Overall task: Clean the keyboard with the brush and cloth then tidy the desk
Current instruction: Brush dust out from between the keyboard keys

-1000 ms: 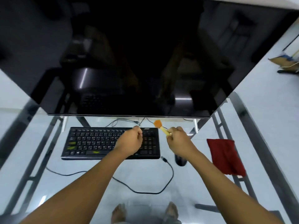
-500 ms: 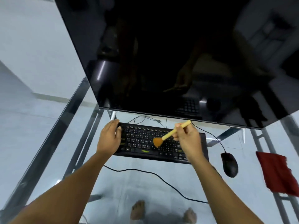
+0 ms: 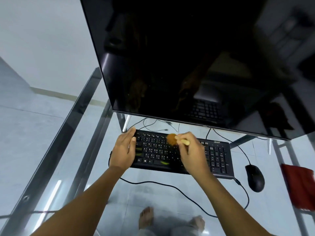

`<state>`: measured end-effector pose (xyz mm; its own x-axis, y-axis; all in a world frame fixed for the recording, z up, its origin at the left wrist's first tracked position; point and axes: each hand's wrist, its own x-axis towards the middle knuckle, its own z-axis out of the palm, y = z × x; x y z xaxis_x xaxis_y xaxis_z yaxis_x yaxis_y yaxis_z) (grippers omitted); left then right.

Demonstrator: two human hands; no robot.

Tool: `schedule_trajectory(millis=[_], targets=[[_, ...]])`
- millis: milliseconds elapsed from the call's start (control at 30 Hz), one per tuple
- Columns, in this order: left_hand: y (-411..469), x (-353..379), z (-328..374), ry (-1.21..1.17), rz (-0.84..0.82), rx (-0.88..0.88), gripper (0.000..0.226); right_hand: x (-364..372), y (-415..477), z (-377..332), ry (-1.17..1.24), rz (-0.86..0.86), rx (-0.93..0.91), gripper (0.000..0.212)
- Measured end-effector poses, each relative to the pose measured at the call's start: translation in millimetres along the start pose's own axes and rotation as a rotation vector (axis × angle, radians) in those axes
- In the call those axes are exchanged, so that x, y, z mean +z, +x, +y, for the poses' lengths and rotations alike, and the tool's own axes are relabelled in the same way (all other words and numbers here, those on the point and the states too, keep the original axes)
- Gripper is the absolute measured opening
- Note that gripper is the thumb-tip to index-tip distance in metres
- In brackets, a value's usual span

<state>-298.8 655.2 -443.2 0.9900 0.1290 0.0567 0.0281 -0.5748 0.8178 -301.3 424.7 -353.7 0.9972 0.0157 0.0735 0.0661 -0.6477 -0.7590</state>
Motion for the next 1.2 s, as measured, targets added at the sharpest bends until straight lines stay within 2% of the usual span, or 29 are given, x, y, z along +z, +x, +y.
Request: schedule_trajectory(millis=[67, 133, 167, 200, 233, 267, 300, 333, 367, 400, 433, 467, 533, 567, 633, 667, 700, 733, 767, 800, 833, 900, 933, 967, 1033, 1067, 1133, 1167, 1200], targets=[[1, 0, -1, -0.008, 0.001, 0.016, 0.047, 3, -3, -4, 0.099, 0.013, 0.036, 0.006], [2, 0, -3, 0.001, 0.005, 0.022, 0.048, 11, -6, -8, 0.158, -0.224, 0.080, 0.003], [2, 0, -5, 0.006, 0.004, 0.019, 0.049, 13, -7, -9, 0.083, -0.277, 0.067, 0.003], [2, 1, -7, 0.007, 0.002, 0.012, 0.049, 13, -4, -9, 0.013, -0.229, 0.040, 0.004], [2, 1, -7, 0.002, 0.000, 0.006, 0.050, 11, 0, -11, -0.009, -0.101, 0.041, 0.004], [2, 1, -7, -0.006, 0.001, 0.002, 0.050, 9, 2, -14, 0.047, 0.005, 0.042, 0.004], [3, 2, -7, -0.011, 0.002, 0.001, 0.050, 10, 1, -18, 0.142, 0.028, 0.068, 0.004], [3, 2, -7, -0.008, 0.004, 0.002, 0.050, 13, -2, -24, 0.211, -0.046, 0.109, 0.005], [4, 2, -7, -0.001, 0.006, 0.001, 0.050, 19, -6, -27, 0.250, -0.190, 0.143, 0.007], [4, 1, -9, 0.004, 0.008, -0.003, 0.051, 24, -9, -28, 0.175, -0.305, 0.133, 0.009], [3, 1, -10, -0.001, 0.010, -0.014, 0.051, 27, -10, -27, 0.145, -0.334, 0.128, 0.012], [3, 1, -11, -0.022, 0.012, -0.031, 0.050, 27, -10, -26, 0.131, -0.265, 0.137, 0.014], [3, 2, -10, -0.081, 0.024, -0.058, 0.049, 22, -5, -26, 0.268, -0.066, 0.193, 0.015], [3, 3, -9, -0.095, 0.030, -0.061, 0.049, 21, -4, -28, 0.326, -0.077, 0.238, 0.015], [3, 3, -11, -0.084, 0.035, -0.053, 0.051, 27, -8, -34, 0.347, -0.349, 0.273, 0.015], [4, 3, -13, -0.080, 0.035, -0.050, 0.052, 29, -10, -34, 0.279, -0.418, 0.257, 0.015], [4, 3, -15, -0.081, 0.036, -0.048, 0.052, 30, -9, -32, 0.233, -0.380, 0.232, 0.016], [4, 2, -16, -0.086, 0.036, -0.047, 0.051, 29, -6, -31, 0.197, -0.250, 0.212, 0.018], [3, 3, -15, -0.093, 0.037, -0.048, 0.050, 25, -2, -29, 0.216, -0.109, 0.214, 0.018], [4, 3, -13, -0.096, 0.040, -0.049, 0.049, 22, 1, -27, 0.265, -0.056, 0.225, 0.016], [4, 3, -11, -0.093, 0.042, -0.049, 0.048, 21, 3, -30, 0.304, -0.096, 0.244, 0.015], [4, 3, -10, -0.079, 0.045, -0.043, 0.047, 25, 0, -34, 0.274, -0.369, 0.263, 0.015], [4, 2, -10, -0.075, 0.043, -0.041, 0.047, 27, 1, -32, 0.234, -0.401, 0.258, 0.015], [4, 2, -11, -0.076, 0.040, -0.044, 0.047, 27, 3, -30, 0.216, -0.326, 0.261, 0.015], [4, 3, -10, -0.084, 0.040, -0.047, 0.048, 20, 12, -25, 0.294, -0.041, 0.275, 0.012], [4, 4, -10, -0.083, 0.040, -0.044, 0.048, 19, 15, -23, 0.373, -0.008, 0.301, 0.010], [4, 5, -10, -0.076, 0.040, -0.049, 0.047, 21, 12, -28, 0.457, -0.216, 0.361, 0.010], [4, 5, -9, -0.069, 0.041, -0.057, 0.047, 24, 10, -27, 0.410, -0.286, 0.365, 0.011], [4, 4, -10, -0.064, 0.038, -0.064, 0.047, 27, 10, -24, 0.385, -0.245, 0.356, 0.011]])
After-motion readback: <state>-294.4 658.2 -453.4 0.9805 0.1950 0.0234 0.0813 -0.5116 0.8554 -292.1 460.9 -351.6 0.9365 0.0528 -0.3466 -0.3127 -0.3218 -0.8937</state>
